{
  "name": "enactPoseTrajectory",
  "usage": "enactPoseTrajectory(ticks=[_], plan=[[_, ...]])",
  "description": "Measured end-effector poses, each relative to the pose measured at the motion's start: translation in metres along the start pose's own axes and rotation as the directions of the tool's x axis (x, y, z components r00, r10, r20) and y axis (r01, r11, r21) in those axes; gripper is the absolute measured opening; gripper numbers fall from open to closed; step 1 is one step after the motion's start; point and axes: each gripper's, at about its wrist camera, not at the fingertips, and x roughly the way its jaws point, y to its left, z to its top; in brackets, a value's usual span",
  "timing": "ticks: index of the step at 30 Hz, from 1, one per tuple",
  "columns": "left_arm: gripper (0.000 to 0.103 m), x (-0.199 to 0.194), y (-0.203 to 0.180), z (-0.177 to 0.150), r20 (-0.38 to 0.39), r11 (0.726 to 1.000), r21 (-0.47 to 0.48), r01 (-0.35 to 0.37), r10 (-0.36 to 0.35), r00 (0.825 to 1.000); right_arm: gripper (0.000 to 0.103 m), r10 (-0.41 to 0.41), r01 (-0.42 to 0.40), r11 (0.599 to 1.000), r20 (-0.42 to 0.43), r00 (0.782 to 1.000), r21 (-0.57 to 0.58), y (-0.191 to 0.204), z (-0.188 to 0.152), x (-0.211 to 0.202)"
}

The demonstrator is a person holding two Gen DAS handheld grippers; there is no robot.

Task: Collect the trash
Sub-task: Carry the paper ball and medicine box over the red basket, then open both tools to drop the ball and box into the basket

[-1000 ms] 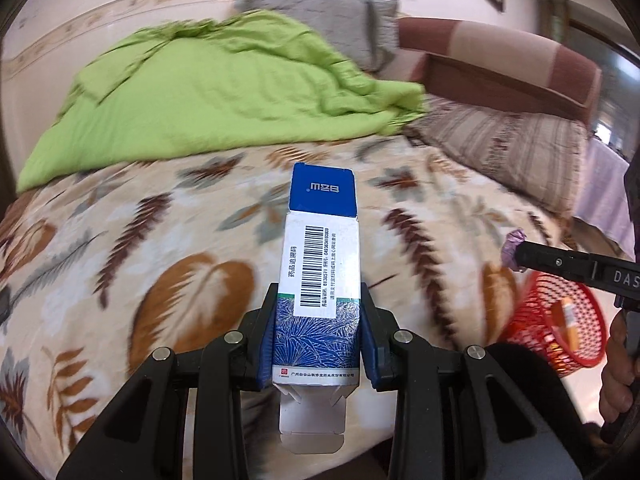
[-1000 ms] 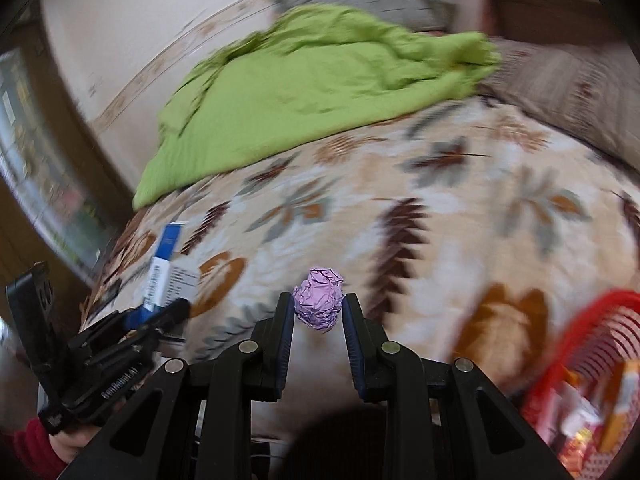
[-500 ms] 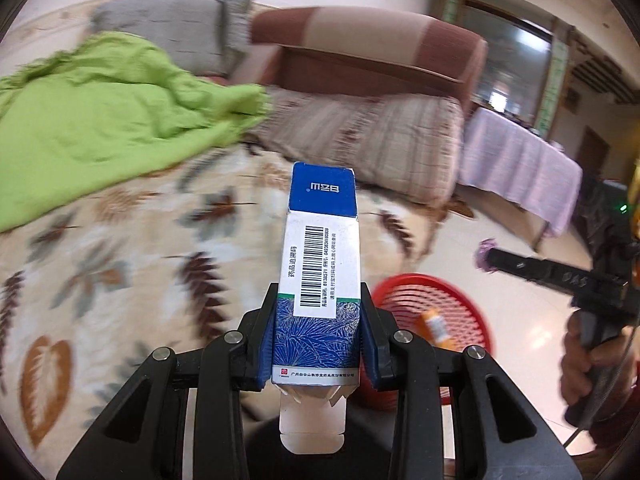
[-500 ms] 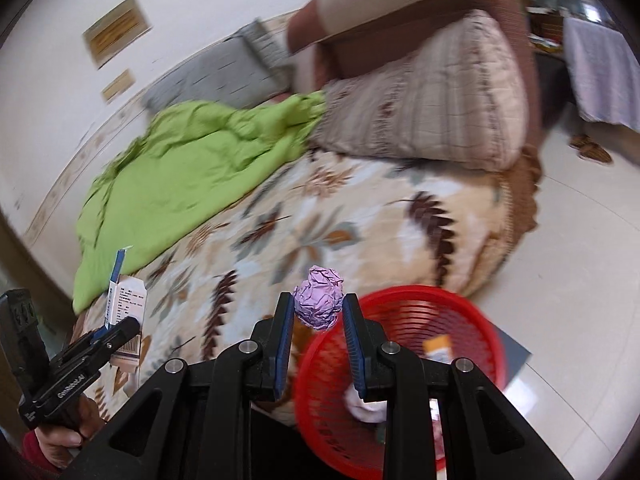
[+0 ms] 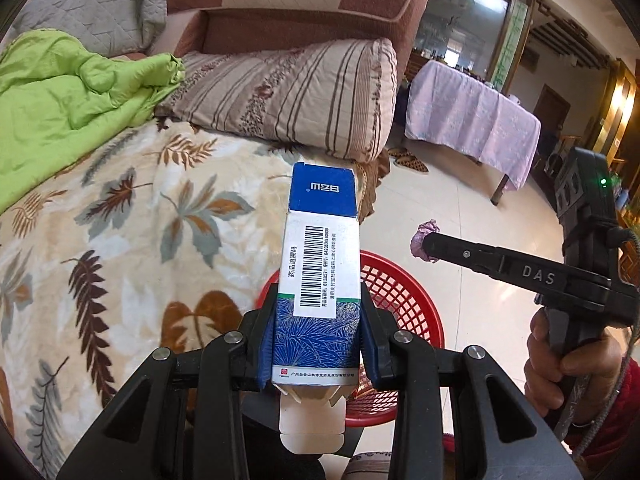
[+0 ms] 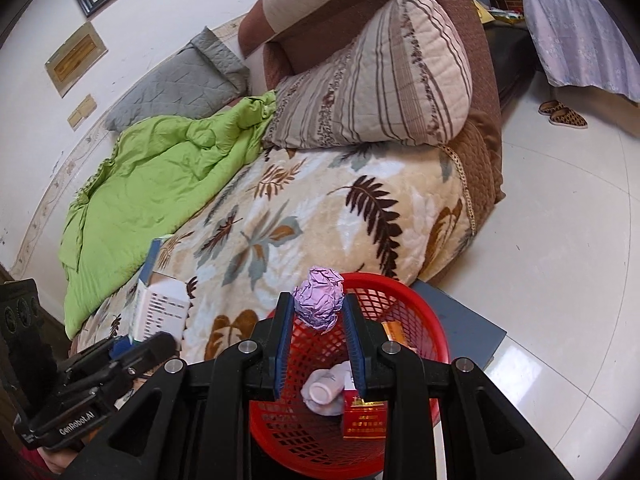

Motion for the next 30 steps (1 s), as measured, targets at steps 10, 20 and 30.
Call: enactPoseTrajectory(ticks=[10,20,30], plan=[[0.033,0.031,-0.005,-0.007,-0.064,1.0,0.018,-0.012,0.014,0.998,0.028,-0.013,0.014,1.0,-0.04,0.999,0.011,-0.015,-0.007,0.015],[0.033,0.047,-0.009,-0.008,-0.1,0.999,0.035,-0.005,0.008,0.995,0.029,-0.019,0.021,0.999,-0.07,0.997,0.027,-0.023,-0.009,0.024],[0.038,0.047,-0.01,-0.008,-0.099,0.999,0.036,-0.006,0.009,0.995,0.037,-0.036,0.04,0.998,-0.085,0.996,0.046,-0.026,-0.01,0.027]])
